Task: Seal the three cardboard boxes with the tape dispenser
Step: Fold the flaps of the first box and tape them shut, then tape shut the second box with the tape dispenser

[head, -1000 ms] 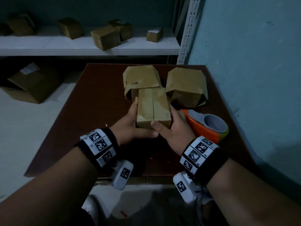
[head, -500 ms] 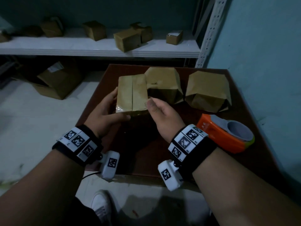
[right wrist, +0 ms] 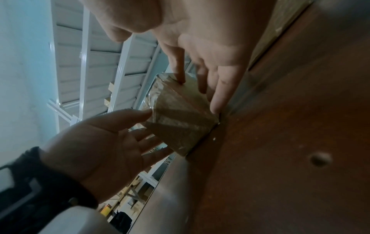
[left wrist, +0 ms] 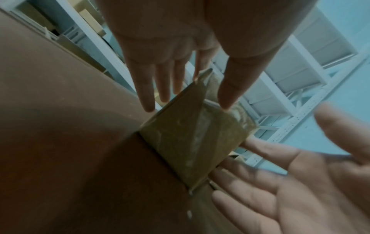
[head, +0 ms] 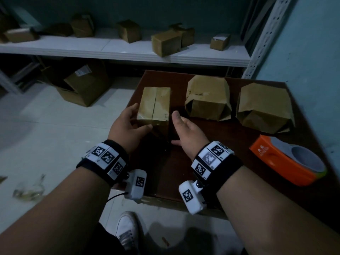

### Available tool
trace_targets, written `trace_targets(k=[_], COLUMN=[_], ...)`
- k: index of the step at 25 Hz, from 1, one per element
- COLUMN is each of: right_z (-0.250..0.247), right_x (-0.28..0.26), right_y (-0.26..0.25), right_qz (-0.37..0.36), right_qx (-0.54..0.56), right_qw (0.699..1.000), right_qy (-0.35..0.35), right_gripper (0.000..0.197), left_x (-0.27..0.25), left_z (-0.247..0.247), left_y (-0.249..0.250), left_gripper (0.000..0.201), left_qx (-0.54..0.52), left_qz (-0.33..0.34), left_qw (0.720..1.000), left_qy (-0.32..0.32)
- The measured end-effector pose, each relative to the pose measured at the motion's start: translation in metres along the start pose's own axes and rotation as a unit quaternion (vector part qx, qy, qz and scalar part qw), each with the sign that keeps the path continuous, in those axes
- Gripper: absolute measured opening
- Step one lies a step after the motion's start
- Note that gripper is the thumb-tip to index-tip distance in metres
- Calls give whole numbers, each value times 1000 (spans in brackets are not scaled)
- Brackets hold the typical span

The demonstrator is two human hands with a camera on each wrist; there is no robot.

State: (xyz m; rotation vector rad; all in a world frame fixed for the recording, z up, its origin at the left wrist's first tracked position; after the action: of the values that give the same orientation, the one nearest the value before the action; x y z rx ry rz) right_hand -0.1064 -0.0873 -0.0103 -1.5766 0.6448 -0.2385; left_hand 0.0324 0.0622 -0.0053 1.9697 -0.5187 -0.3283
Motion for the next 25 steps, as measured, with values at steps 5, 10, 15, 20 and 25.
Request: trace_targets(k=[5, 10, 15, 20, 25], right_z=[-13, -2, 2, -9, -49], right_x=[5, 11, 15, 13, 7], right_y=[-5, 1, 1, -4, -15], right_qz=[-17, -21, -26, -31, -57], right_qx=[-11, -5, 26, 15, 12], right_qw=[995, 999, 999, 999, 994], right_qy=[99, 48, 13, 28, 95], right_gripper=[58, 63, 59, 39, 53], left_x=[-8, -15, -12, -17, -26], left_z=[-13, -12, -8, -15, 15], left_y=[11, 14, 13, 28, 52], left_gripper=[64, 48, 59, 42, 19], left_qx=[19, 9, -24, -15, -35], left_qz=[-6, -29, -28, 18, 56], left_qw=[997, 995, 996, 990, 996], left_qy=[78, 95, 86, 137, 65])
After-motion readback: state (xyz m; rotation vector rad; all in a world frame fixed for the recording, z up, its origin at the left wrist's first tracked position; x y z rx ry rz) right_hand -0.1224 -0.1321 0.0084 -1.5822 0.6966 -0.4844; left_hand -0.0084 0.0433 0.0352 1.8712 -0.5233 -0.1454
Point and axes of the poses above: each hand's wrist, its own x-axis towards the middle knuckle, its own z-axis out of the palm, y = z × x, the point moved 7 cm from there along x, towards the middle knuckle, and after that the axes turned 1 degree about z, right-handed, at the moved point
